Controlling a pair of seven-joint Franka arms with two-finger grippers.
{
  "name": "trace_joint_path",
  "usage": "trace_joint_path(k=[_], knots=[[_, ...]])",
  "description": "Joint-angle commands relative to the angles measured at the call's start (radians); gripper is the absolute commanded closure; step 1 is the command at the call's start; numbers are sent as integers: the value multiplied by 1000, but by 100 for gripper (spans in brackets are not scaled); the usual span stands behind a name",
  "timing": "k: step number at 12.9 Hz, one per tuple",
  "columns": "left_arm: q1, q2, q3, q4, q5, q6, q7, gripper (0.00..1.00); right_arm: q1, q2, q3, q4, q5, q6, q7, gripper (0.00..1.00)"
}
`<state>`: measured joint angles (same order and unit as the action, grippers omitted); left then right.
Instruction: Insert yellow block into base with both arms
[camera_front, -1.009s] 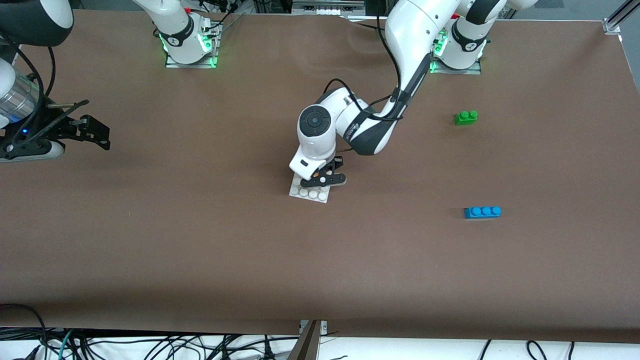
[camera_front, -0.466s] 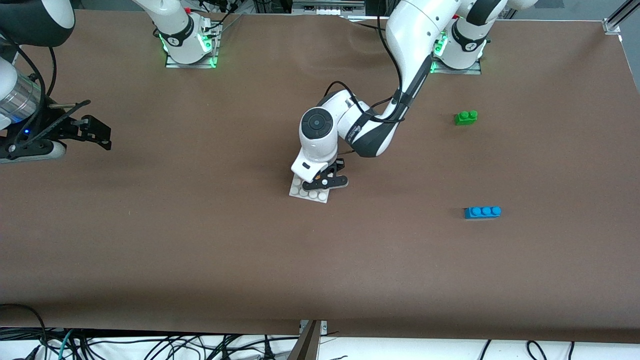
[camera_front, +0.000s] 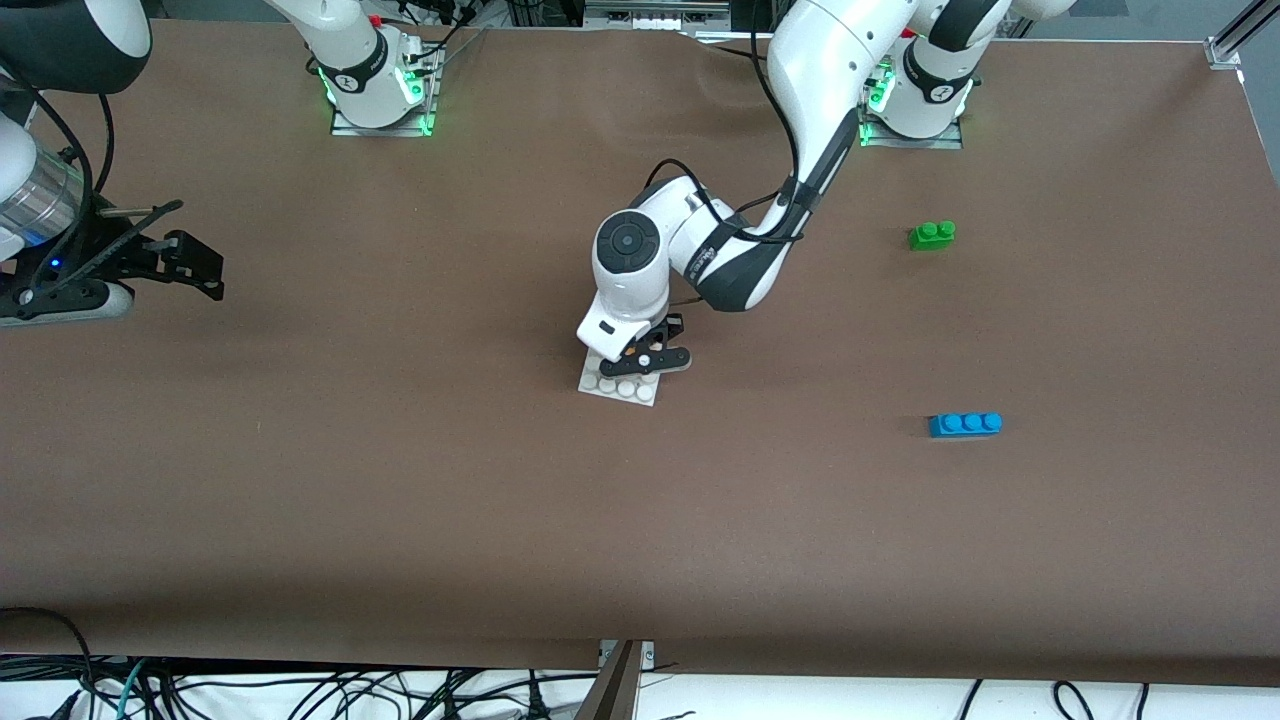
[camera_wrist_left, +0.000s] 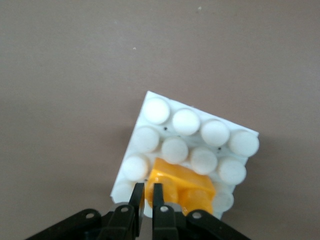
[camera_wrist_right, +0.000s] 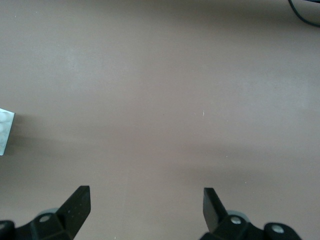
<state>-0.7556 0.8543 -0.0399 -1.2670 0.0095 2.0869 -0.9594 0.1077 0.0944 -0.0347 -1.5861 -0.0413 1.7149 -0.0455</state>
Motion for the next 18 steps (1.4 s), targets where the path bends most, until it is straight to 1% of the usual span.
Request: trace_joint_path(k=[1,3,5,6,7,8,10,11,13,15,16,18], knots=[[-21,31,8,20,4,-1,-21,87,-8,1,7,11,3,-6,-14,0],[5,-1,11,23,3,-14,-6,87,-11,2,7,11,3,-6,-14,0],[89,-73,-6,24,-11,-68,28,86,-11,2,7,12,3,-6,-14,0],[100,-125,0,24,-31,-99,43,76,-11,2,7,14,3,-6,-14,0],[110,-171,8,23,-40,-114,45,36,-11,2,7,17,3,-6,-14,0],[119,-201,8,14,-37,-140,39,0,-11,2,7,17,3,-6,-14,0],[122,-259,12,3,-22,-224,47,0,-11,2,7,17,3,-6,-14,0],[142,-291,15,0,-22,-266,51,0,-11,2,7,17,3,-6,-14,0],[209,-366,8,-20,-26,-339,85,0,-11,2,7,17,3,-6,-14,0],[289,-478,6,-54,-37,-433,207,0,-11,2,7,17,3,-6,-14,0],[344,-512,5,-55,-42,-479,237,0,-11,2,7,17,3,-6,-14,0],[418,-547,12,-55,-46,-549,248,0,-11,2,7,17,3,-6,-14,0]])
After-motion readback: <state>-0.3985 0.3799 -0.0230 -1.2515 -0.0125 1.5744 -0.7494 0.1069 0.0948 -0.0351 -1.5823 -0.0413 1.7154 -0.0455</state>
